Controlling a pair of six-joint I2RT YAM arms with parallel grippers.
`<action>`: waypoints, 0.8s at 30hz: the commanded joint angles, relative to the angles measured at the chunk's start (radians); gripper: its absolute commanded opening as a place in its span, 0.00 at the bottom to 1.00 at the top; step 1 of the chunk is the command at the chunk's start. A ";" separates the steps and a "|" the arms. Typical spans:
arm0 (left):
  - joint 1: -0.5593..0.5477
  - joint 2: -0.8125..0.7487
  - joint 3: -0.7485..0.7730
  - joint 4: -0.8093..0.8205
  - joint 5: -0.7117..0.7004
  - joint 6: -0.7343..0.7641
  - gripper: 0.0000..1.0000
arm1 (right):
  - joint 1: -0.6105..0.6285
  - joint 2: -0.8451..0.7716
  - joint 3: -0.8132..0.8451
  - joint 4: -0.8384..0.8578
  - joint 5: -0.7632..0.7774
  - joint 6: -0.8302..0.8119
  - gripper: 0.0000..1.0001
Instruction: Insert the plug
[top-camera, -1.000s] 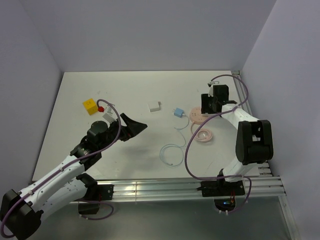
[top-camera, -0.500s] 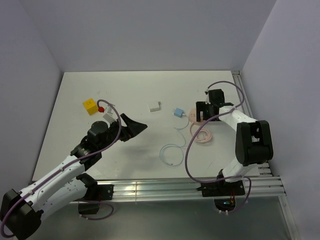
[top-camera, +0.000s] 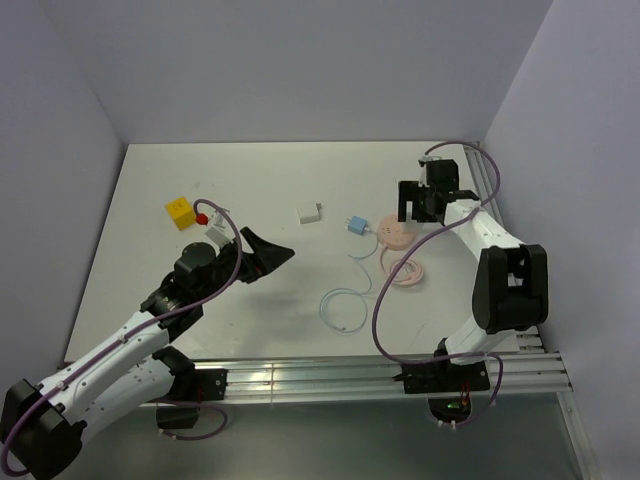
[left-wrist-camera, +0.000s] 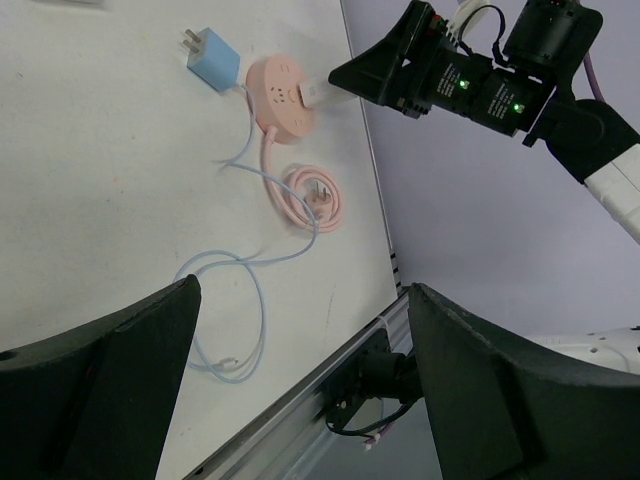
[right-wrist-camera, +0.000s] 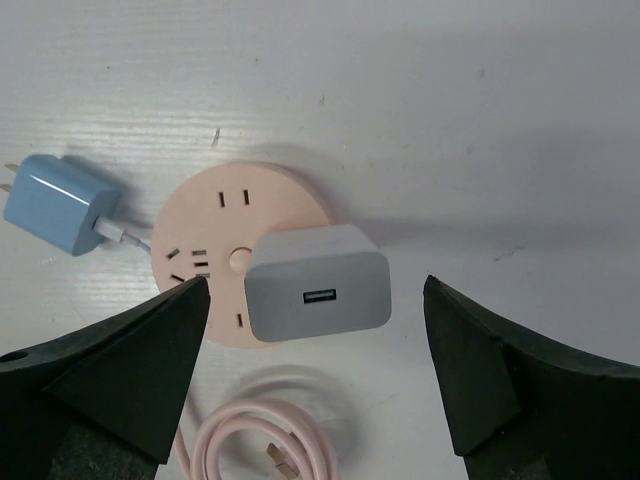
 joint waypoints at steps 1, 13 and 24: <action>-0.003 -0.025 0.017 0.001 -0.015 0.035 0.91 | -0.022 0.022 0.061 -0.019 -0.035 -0.019 0.94; -0.003 -0.015 0.012 0.005 -0.009 0.043 0.91 | -0.049 0.039 0.036 0.009 -0.121 -0.025 0.84; -0.003 -0.003 0.008 0.014 -0.003 0.038 0.91 | -0.050 0.078 0.065 -0.012 -0.148 -0.030 0.45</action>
